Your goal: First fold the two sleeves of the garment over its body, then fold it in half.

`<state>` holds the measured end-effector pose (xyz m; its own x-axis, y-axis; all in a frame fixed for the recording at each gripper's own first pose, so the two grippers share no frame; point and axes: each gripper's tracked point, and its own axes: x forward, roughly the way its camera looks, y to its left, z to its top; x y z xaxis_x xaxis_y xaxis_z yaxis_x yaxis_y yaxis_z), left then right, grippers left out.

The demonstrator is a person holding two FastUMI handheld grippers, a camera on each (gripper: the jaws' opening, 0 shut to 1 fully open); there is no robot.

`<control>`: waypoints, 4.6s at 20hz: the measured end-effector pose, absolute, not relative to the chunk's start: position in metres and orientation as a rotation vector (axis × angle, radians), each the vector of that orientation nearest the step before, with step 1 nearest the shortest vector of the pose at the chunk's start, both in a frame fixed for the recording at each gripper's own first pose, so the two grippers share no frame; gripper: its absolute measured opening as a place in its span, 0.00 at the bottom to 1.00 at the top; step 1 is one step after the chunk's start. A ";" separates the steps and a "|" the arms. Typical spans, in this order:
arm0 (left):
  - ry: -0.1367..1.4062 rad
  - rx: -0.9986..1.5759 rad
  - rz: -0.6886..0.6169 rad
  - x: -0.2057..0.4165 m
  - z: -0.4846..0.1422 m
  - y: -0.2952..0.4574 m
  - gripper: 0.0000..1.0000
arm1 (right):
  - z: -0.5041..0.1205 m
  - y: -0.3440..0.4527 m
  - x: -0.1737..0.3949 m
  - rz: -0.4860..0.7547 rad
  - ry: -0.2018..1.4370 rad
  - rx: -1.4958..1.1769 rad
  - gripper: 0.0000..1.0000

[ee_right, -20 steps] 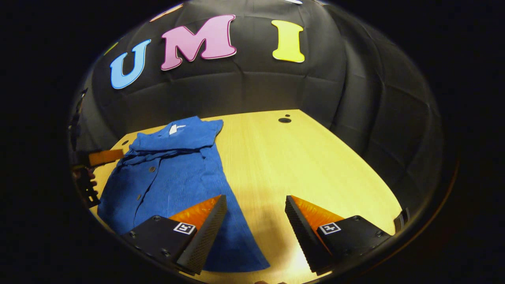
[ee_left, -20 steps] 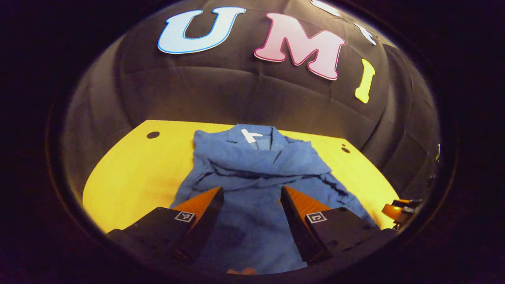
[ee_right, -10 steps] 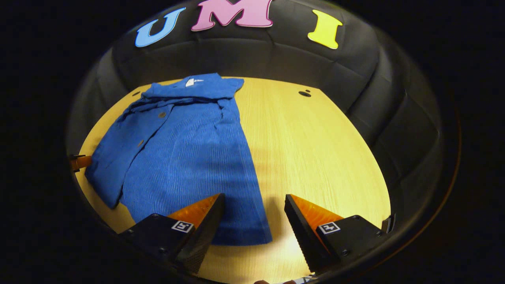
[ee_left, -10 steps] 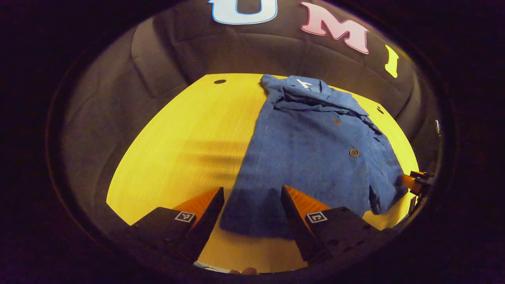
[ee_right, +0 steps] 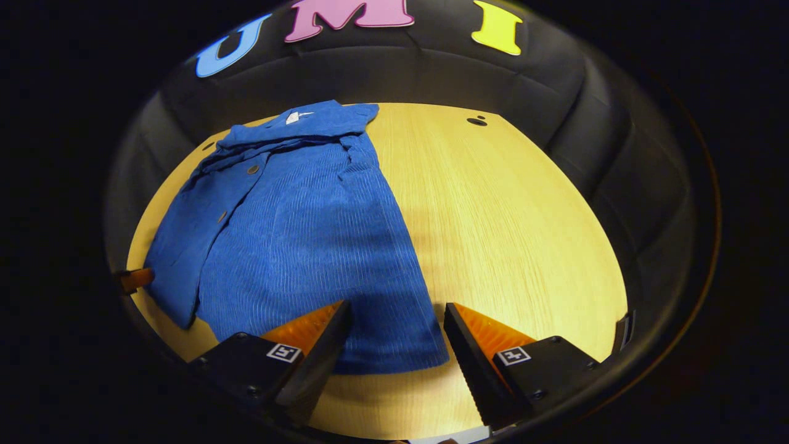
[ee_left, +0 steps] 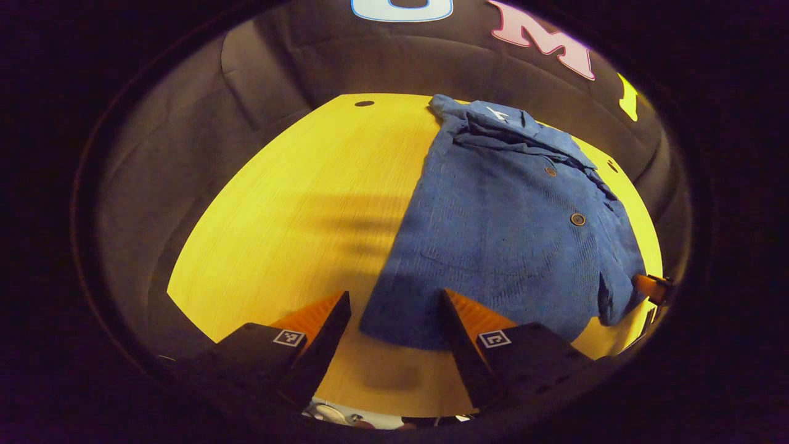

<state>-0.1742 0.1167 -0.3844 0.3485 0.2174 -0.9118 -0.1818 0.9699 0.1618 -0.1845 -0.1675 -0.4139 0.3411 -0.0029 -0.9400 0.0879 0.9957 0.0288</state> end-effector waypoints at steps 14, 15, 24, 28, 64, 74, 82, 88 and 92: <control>1.176 -0.090 0.210 -0.157 -0.396 0.068 0.00 | -0.413 -0.121 -0.180 0.172 1.300 0.259 0.05; 1.180 -0.108 0.211 -0.156 -0.396 0.066 0.00 | -0.411 -0.123 -0.178 0.160 1.291 0.259 0.05; 1.010 -0.182 0.149 -0.071 -0.336 0.046 0.00 | -0.365 -0.114 -0.094 0.193 1.144 0.296 0.05; 0.883 -0.206 0.120 -0.009 -0.316 0.036 0.00 | -0.335 -0.105 -0.031 0.215 1.003 0.301 0.05; 0.329 0.047 0.077 0.330 -0.339 0.080 0.85 | -0.363 -0.122 0.312 -0.013 0.410 0.083 0.97; 0.080 -0.158 -0.001 0.187 -0.209 0.068 0.83 | -0.253 -0.125 0.182 -0.069 0.180 0.125 0.97; -0.154 0.104 -0.049 0.011 -0.092 0.056 0.82 | -0.158 -0.122 0.056 -0.109 -0.004 0.044 0.98; -0.001 -0.014 0.052 -0.106 -0.081 0.053 0.82 | -0.112 -0.106 -0.022 -0.069 0.108 -0.011 0.98; -0.012 0.028 0.019 -0.113 -0.051 0.050 0.82 | -0.073 -0.096 -0.056 -0.027 0.117 -0.042 0.97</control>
